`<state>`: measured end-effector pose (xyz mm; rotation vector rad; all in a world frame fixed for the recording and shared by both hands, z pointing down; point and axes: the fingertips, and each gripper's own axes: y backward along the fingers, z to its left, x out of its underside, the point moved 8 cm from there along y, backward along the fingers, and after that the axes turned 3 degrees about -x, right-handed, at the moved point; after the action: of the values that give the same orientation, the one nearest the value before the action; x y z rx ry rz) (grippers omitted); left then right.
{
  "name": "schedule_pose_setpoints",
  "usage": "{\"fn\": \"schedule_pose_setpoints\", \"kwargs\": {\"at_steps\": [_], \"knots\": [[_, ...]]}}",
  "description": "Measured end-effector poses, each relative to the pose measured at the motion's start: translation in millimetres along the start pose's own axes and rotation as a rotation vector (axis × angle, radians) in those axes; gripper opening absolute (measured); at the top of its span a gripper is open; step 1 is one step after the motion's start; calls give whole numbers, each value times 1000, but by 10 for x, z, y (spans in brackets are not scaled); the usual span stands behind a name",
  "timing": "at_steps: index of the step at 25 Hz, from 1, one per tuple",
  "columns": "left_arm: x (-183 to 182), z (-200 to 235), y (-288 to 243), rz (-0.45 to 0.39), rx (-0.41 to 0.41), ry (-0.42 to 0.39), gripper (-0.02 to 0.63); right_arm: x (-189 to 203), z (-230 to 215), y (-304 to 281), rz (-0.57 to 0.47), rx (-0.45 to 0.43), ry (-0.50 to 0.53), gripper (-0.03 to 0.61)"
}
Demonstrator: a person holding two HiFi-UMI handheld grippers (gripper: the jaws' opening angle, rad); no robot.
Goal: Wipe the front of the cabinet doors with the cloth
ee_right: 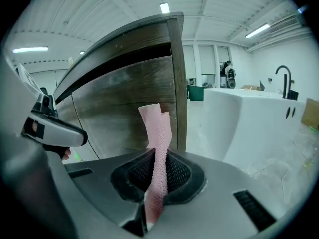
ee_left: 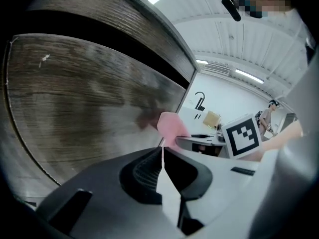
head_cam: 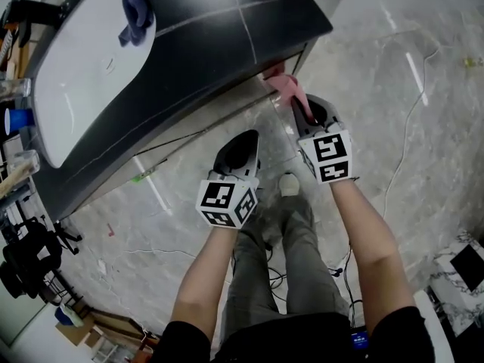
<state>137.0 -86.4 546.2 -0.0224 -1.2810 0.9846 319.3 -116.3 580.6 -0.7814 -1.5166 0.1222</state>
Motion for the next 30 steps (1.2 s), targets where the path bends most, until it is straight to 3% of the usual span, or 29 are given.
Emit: {"fn": "schedule_pose_setpoints", "kwargs": {"at_steps": [8, 30], "knots": [[81, 64, 125, 6, -29, -1, 17, 62, 253, 227, -18, -30, 22, 44], [625, 1216, 1307, -20, -221, 92, 17, 381, 2130, -426, 98, -301, 144, 44]]}}
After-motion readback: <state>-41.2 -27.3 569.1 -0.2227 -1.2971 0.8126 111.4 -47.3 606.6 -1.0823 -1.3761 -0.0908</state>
